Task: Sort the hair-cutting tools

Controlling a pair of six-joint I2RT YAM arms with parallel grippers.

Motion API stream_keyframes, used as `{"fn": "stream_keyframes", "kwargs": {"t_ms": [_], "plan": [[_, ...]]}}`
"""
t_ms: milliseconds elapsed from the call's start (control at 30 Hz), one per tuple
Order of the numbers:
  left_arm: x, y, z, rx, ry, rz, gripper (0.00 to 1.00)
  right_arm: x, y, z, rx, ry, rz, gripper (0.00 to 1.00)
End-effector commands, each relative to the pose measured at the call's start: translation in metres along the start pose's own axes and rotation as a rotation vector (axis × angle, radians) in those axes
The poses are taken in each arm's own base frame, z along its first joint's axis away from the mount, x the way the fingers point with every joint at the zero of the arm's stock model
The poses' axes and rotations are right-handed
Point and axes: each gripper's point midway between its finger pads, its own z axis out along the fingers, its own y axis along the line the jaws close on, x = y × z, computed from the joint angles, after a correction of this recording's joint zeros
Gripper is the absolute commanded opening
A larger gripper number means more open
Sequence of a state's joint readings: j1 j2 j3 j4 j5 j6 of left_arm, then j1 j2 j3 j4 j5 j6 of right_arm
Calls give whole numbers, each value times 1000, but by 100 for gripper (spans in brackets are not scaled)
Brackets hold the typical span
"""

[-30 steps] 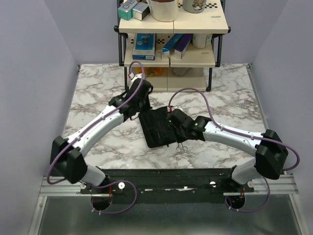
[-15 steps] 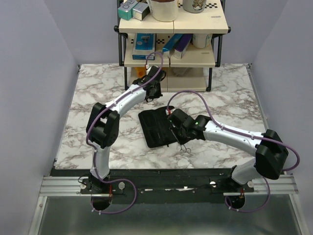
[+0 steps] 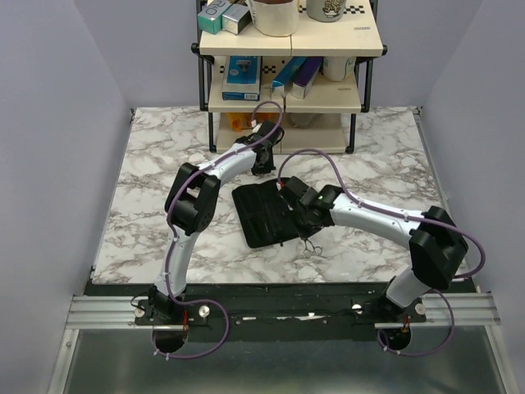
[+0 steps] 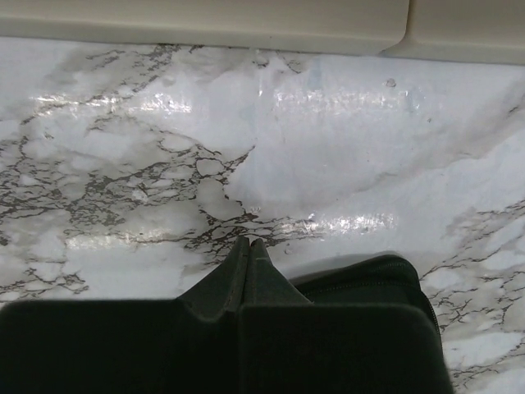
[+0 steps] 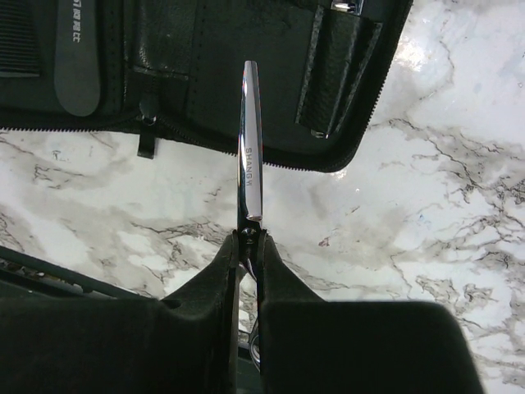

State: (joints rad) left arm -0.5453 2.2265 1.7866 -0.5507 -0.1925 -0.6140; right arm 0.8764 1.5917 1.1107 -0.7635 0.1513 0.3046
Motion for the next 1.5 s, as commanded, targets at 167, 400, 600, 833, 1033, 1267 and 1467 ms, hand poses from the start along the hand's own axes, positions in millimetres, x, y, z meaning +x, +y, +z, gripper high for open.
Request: {"fn": "stream_keyframes", "kwargs": {"t_ms": [167,400,600,833,1033,1267,1467], "plan": [[44,10,12,3,125,4,0,-10,-3,14,-18,72,-22,1],[68,20,11,8,165,-12,0,-12,-3,25,-24,109,-35,1],[80,19,12,35,188,-29,0,-11,-5,30,-15,132,-43,1],[85,16,8,57,190,-34,0,-28,-7,40,6,107,-7,1],[97,19,5,65,203,-36,0,-52,-10,51,5,74,37,1],[106,24,4,62,210,-37,0,-80,-8,66,4,31,52,1],[104,25,0,63,205,-29,0,-97,-14,80,52,-48,76,1]]}}
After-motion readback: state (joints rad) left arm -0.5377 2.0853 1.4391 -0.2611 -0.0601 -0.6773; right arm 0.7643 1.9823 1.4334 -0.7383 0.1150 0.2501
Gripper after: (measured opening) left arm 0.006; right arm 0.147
